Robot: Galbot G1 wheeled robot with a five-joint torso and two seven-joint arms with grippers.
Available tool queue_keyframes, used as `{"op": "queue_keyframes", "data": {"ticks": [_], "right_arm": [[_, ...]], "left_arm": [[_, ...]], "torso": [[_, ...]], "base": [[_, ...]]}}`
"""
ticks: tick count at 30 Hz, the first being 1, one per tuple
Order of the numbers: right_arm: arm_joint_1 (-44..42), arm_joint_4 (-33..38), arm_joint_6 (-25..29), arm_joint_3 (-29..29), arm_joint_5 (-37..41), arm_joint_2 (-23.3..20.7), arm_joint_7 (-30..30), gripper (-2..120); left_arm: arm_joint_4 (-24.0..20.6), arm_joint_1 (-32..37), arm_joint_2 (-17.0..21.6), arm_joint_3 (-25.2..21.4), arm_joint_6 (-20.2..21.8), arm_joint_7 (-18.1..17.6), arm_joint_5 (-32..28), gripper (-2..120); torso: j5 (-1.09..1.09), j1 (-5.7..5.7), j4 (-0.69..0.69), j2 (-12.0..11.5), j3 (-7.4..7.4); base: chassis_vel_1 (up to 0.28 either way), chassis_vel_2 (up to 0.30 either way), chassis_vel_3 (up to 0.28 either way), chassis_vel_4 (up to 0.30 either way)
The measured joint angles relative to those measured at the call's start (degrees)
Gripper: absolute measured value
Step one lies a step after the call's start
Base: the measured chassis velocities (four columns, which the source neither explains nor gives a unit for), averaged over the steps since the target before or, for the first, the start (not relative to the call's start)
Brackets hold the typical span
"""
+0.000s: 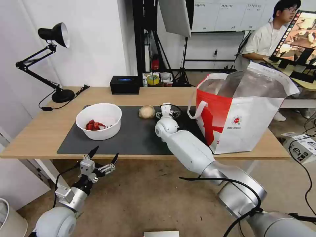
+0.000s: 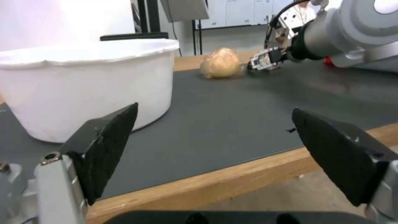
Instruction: Pick up the trash from the table and place it into the takeout bag.
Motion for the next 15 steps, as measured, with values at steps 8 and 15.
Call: {"op": "queue_keyframes", "data": {"ticks": [8, 15], "right_arm": [[0.2, -0.3, 0.0, -0.4, 1.1, 0.3, 0.1, 100], [0.1, -0.2, 0.0, -0.5, 1.4, 0.3, 0.3, 81]], "left_arm": [[-0.3, 0.2, -0.1, 0.0, 0.0, 0.0, 0.1, 100], [-0.7, 0.5, -0.2, 0.1, -0.1, 0.0, 0.2, 100]], "torso": [[0.00, -0.01, 0.00, 0.0, 0.00], [0.00, -0.01, 0.02, 0.0, 0.00]], "base": [[0.000, 0.000, 0.000, 0.000], [0.000, 0.000, 0.000, 0.000]]}}
